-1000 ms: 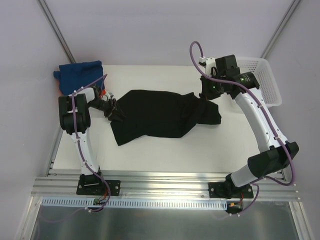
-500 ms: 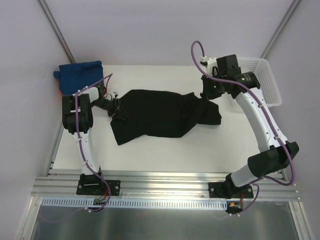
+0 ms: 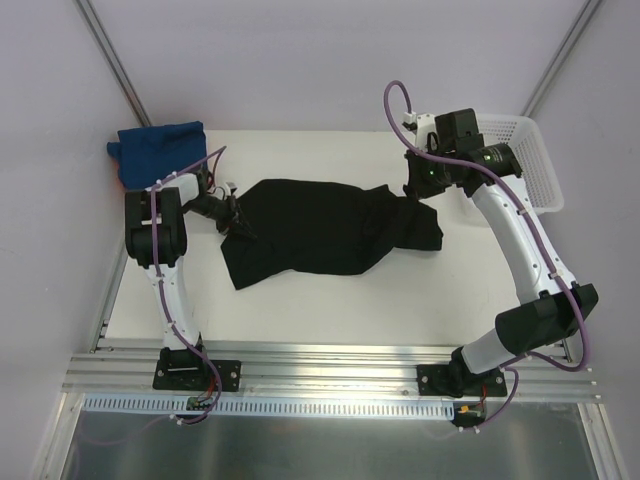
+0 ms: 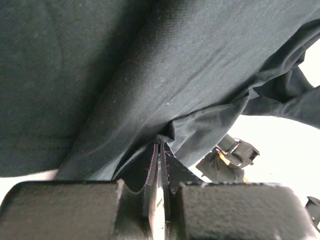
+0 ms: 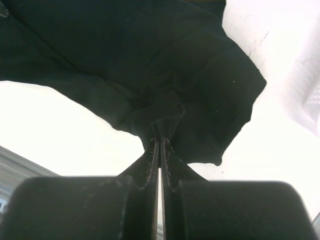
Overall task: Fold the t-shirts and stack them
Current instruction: Flatten the tshirt out
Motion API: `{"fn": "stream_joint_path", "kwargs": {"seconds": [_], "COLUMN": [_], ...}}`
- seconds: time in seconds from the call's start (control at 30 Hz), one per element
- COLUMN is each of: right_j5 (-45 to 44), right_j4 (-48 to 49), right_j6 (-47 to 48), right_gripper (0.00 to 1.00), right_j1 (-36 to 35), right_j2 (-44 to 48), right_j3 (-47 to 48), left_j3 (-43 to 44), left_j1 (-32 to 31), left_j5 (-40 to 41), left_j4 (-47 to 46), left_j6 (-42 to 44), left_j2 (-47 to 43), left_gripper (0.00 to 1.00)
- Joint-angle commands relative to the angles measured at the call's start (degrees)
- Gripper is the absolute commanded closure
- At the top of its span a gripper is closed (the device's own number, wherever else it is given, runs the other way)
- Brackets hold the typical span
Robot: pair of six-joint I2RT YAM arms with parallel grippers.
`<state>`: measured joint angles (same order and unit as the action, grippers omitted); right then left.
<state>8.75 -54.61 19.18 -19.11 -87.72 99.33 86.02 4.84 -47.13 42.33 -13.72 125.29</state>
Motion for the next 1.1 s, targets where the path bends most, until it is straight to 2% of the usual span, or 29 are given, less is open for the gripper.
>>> {"fn": "stream_joint_path", "kwargs": {"seconds": [0.0,0.3,0.5,0.67,0.93,1.07], "right_j5": [-3.12,-7.61,-12.17,-16.13,-17.89,-17.72], "right_j4": [1.79,2.75,4.86,6.09,8.29,15.64], "right_j6": [0.94,3.67,6.48,8.68,7.98,8.5], "right_gripper": [1.0,1.0,1.0,0.99,1.0,1.0], "right_j1": [1.27,7.07,7.25,7.86,10.94,10.94], "right_j2": [0.62,-0.52,2.9,8.35,18.19,26.88], "right_j3": [2.44,13.42,15.28,11.95,11.59,7.56], "left_j3": [2.66,20.4,23.58,25.42,27.89,29.82], "left_j1": [0.43,2.54,2.63,4.03,5.79,5.88], "left_j5": [1.69,3.63,0.82,-0.06,2.57,4.77], "left_j4": [0.48,3.64,5.3,6.54,7.07,6.98], "left_j6": [0.27,5.45,6.77,9.67,13.18,13.19], "left_j2": [-5.84,-17.01,-23.68,-32.19,-45.56,-53.46], "left_gripper": [1.0,1.0,1.0,1.0,1.0,1.0]}}
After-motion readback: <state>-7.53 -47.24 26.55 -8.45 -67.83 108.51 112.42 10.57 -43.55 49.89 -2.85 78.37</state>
